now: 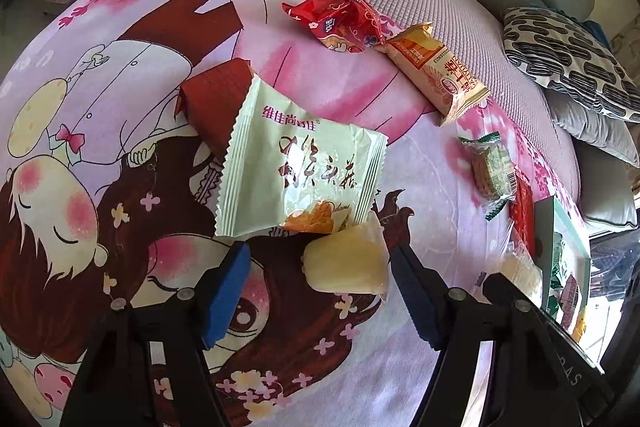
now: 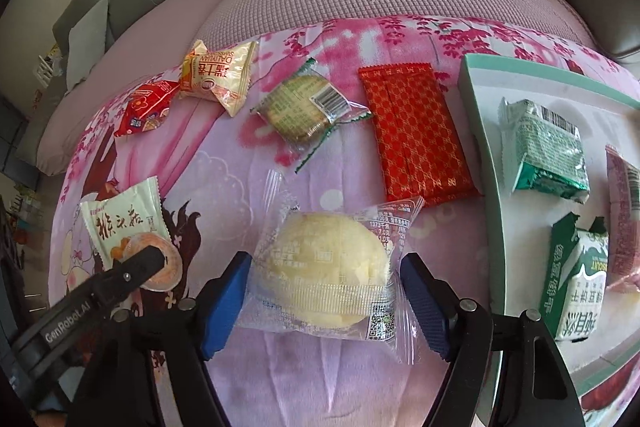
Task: Organize snacks
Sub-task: 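Grasp yellow jelly cup with left tool while right tool grasps wrapped round bun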
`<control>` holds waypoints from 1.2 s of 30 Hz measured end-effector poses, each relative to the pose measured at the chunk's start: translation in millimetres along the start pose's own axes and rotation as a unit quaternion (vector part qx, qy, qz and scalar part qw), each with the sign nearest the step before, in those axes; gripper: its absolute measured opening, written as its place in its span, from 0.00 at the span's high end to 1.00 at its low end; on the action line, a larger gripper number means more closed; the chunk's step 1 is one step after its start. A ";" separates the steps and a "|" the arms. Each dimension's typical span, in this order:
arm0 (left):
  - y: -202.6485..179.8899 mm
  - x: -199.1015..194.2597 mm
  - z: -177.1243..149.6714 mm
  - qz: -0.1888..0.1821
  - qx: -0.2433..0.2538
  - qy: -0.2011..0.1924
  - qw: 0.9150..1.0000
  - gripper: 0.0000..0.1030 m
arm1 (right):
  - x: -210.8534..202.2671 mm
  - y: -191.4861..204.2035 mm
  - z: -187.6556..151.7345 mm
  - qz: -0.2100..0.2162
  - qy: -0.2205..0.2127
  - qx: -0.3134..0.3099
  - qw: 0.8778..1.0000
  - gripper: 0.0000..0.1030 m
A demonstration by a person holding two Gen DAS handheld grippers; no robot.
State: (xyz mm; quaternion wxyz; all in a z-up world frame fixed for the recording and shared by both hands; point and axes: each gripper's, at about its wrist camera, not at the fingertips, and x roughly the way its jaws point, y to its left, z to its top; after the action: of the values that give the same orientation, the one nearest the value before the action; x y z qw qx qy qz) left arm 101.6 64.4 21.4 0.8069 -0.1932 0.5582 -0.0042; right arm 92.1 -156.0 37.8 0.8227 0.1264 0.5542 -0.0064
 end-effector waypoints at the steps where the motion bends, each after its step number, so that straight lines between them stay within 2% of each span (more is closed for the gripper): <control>1: -0.3 0.0 -0.1 0.000 0.000 0.000 1.000 0.29 | -1.6 -1.6 -3.0 -0.001 -0.001 0.003 1.000 0.24; 5: -4.5 1.6 0.0 0.000 0.005 0.001 1.000 0.32 | -8.6 -7.0 -11.4 -0.013 -0.004 0.012 1.000 0.24; 7: -6.9 2.3 0.5 0.000 0.009 0.003 1.000 0.39 | -13.3 -11.5 -16.9 -0.014 -0.002 0.020 1.000 0.24; 14: -16.0 6.2 -0.6 0.005 0.022 0.004 1.000 0.45 | -20.9 -14.3 -30.4 -0.025 0.004 0.029 0.999 0.24; 16: -17.3 6.7 -0.6 0.006 0.024 0.005 1.000 0.51 | -21.1 -14.3 -31.9 -0.026 0.004 0.029 0.999 0.24; 26: -20.0 12.7 0.3 0.007 0.024 0.006 1.000 0.55 | -15.7 -7.6 -32.3 -0.037 0.008 0.011 0.999 0.24; 28: -21.1 13.6 0.9 0.015 0.025 0.004 1.000 0.59 | -12.9 -6.5 -33.0 -0.038 0.011 0.010 0.999 0.24; 36: -20.0 12.0 0.6 0.019 0.025 0.004 1.000 0.61 | -12.3 -7.7 -32.4 -0.032 0.014 0.011 0.999 0.24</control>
State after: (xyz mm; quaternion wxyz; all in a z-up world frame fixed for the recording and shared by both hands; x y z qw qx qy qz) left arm 110.8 43.4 17.1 0.8093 -0.1629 0.5644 -0.0036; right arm 56.6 -158.2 36.1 0.8129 0.1180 0.5692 -0.0376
